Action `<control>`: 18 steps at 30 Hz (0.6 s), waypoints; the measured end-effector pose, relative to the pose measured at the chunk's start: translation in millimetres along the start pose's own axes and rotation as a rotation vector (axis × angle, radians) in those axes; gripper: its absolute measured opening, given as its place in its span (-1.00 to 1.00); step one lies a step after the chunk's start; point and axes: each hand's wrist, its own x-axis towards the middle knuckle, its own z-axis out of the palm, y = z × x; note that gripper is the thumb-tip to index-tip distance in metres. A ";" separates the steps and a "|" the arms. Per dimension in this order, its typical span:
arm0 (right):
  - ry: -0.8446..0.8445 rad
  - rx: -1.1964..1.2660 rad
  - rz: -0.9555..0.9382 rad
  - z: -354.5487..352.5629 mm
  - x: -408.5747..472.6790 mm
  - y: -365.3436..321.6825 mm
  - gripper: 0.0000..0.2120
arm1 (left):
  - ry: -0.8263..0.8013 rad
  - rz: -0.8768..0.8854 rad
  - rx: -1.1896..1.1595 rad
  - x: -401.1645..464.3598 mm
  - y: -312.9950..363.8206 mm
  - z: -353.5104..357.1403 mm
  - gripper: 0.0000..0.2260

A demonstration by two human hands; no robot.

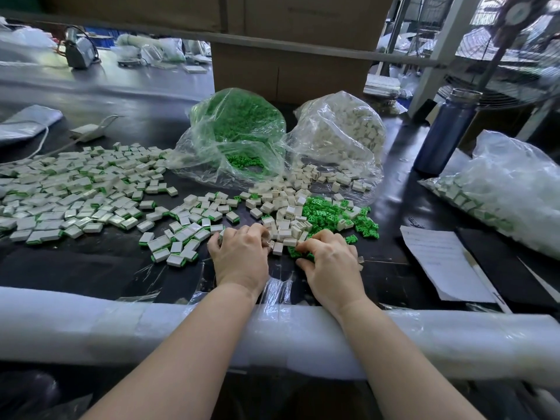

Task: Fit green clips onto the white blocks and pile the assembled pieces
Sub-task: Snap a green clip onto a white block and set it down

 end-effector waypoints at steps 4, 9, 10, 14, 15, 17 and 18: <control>0.065 -0.016 0.067 1.1 0.7 2.8 -0.87 | -0.007 0.023 -0.020 -1.0 0.6 -0.2 -0.75; 0.058 -0.054 0.149 2.4 1.7 6.3 -0.86 | -0.032 0.041 -0.011 -1.1 0.5 -0.9 -0.72; 0.057 -0.056 0.151 2.6 1.9 6.5 -0.87 | -0.026 0.036 -0.018 -1.3 0.3 -1.3 -0.75; 0.061 -0.049 0.155 2.2 2.3 6.9 -0.89 | 0.004 0.023 -0.037 -3.0 1.9 -4.0 -0.78; 0.061 -0.047 0.157 1.9 2.4 6.9 -0.89 | 0.016 0.024 -0.039 -3.5 2.0 -4.5 -0.77; 0.062 -0.036 0.169 1.4 2.8 6.8 -0.89 | 0.053 0.042 -0.068 -3.9 1.7 -4.9 -0.77; 0.062 -0.030 0.174 1.0 3.0 6.6 -0.88 | 0.071 0.065 -0.107 -4.2 1.9 -5.0 -0.78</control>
